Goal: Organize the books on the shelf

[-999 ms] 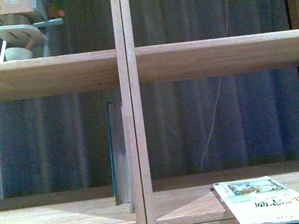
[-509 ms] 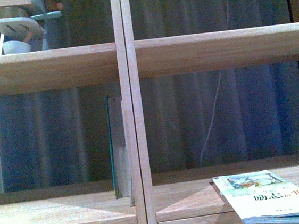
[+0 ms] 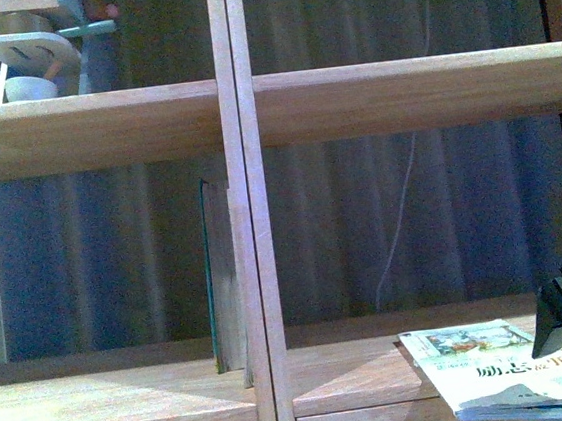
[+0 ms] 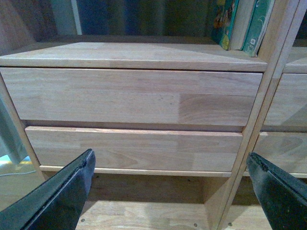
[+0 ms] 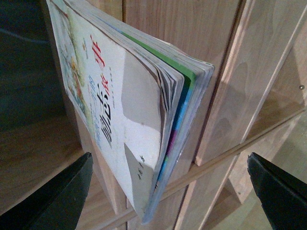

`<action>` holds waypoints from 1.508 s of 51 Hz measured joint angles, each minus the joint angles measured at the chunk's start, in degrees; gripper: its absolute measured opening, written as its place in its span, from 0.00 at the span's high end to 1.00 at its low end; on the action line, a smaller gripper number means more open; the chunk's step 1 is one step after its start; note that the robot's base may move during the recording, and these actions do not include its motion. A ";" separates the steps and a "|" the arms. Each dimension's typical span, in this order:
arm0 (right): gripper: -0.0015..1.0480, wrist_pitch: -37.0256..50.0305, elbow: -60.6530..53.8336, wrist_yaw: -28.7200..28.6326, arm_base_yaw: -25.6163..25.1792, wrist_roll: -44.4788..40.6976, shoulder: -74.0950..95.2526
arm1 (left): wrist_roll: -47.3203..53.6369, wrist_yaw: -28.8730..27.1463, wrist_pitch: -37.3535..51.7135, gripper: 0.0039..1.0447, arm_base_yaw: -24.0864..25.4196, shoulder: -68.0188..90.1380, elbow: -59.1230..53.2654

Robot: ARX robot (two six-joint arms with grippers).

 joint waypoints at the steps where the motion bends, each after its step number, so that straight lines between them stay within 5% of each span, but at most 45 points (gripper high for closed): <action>1: 0.07 0.04 0.37 0.02 0.02 0.63 0.39 | 0.00 -0.02 0.00 0.07 0.00 0.00 0.00; 43: 0.08 1.90 14.23 6.54 1.66 6.12 12.79 | 0.00 0.00 0.00 0.07 0.00 0.00 0.00; 70: 0.90 4.11 12.46 6.23 1.53 4.07 11.47 | 0.00 0.00 0.00 0.07 0.00 0.00 0.00; 77: 0.93 4.79 11.67 5.57 1.31 3.65 10.60 | 0.00 0.00 0.00 0.07 0.00 0.00 0.00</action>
